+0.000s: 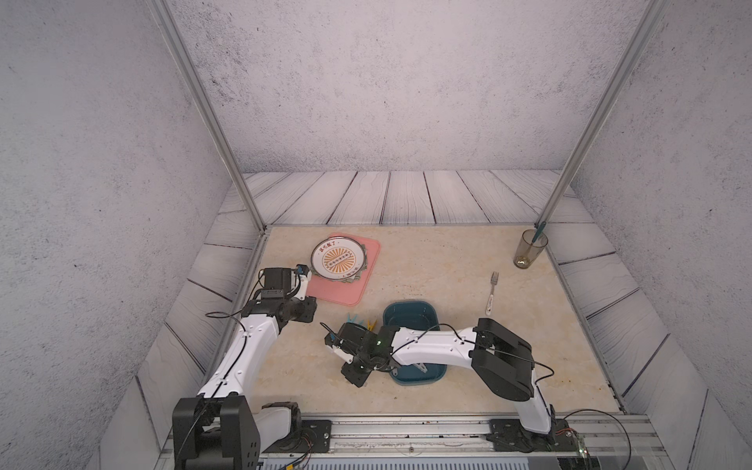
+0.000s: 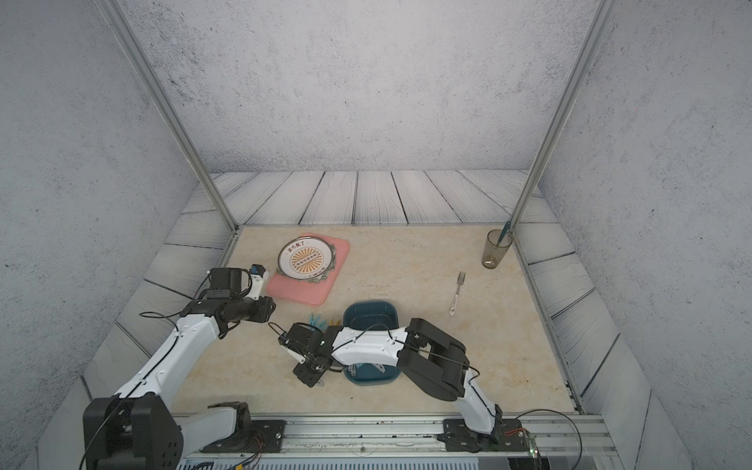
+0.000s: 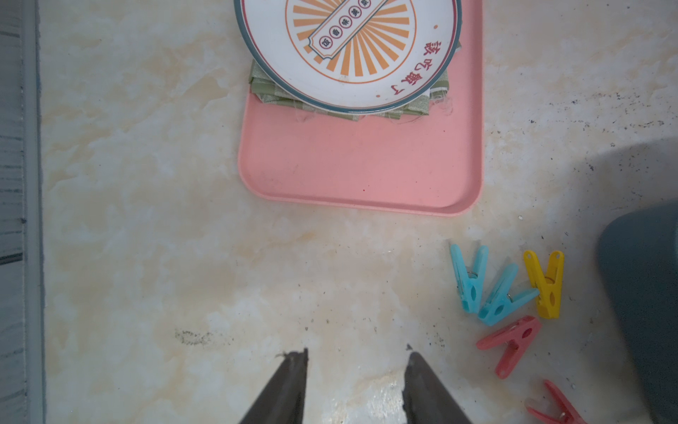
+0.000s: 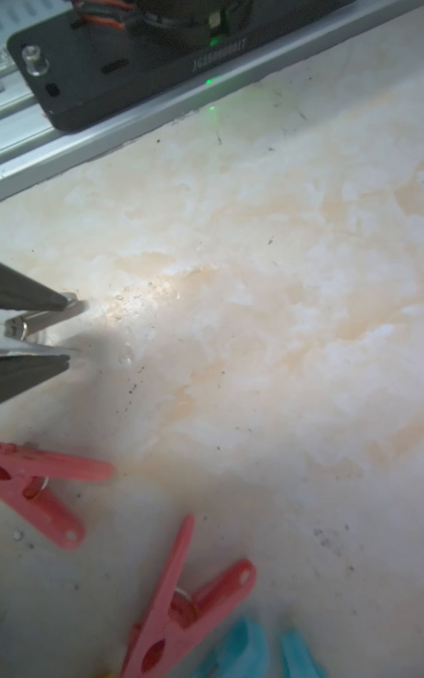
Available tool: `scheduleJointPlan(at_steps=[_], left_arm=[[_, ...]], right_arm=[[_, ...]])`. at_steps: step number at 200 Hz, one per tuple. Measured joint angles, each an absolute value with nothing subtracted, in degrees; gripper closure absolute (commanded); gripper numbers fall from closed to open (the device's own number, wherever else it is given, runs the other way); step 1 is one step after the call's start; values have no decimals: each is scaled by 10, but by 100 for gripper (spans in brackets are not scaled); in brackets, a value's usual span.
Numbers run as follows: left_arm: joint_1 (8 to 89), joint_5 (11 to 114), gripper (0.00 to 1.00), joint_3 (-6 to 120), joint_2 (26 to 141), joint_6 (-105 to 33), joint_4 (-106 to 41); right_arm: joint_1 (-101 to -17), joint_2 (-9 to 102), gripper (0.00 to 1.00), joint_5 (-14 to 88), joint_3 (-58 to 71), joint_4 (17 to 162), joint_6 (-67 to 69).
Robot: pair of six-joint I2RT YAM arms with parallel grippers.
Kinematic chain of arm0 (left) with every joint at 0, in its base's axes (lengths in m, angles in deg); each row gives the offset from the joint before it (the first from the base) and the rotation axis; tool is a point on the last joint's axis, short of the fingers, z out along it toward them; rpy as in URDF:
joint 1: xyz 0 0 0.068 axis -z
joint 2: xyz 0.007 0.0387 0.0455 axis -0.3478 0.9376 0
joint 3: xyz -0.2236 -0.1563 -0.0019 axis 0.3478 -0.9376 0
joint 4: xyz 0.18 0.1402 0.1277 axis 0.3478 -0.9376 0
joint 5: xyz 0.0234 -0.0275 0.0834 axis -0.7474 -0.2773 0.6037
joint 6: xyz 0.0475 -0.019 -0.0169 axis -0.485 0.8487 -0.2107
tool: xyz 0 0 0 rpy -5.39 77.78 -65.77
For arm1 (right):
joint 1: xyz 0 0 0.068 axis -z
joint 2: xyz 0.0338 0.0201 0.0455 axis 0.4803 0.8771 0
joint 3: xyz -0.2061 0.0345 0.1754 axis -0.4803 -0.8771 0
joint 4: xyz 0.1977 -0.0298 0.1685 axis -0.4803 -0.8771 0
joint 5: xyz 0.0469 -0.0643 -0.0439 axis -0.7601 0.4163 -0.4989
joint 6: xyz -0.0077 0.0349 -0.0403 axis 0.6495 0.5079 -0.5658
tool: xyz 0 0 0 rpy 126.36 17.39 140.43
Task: Take the clothespins out of the storage box
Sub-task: Place the clothespin at the center of the board, then pick up the clothespin from the storage box.
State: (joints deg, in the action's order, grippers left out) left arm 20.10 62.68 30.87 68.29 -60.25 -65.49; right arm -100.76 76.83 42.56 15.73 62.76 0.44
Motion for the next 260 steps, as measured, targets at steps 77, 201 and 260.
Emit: scheduleJointPlan(at_steps=[77,201,260], left_arm=[[201,561,51,309,682,-608,-665],[201,534,51,309,673,-618,-673],[201,532,51,309,673,-618,-673]], right_arm=[[-962,631,68,453,121,564,-5],[-866,582,65,524,20,517,365],[-873,595,63,520,5,523,513]])
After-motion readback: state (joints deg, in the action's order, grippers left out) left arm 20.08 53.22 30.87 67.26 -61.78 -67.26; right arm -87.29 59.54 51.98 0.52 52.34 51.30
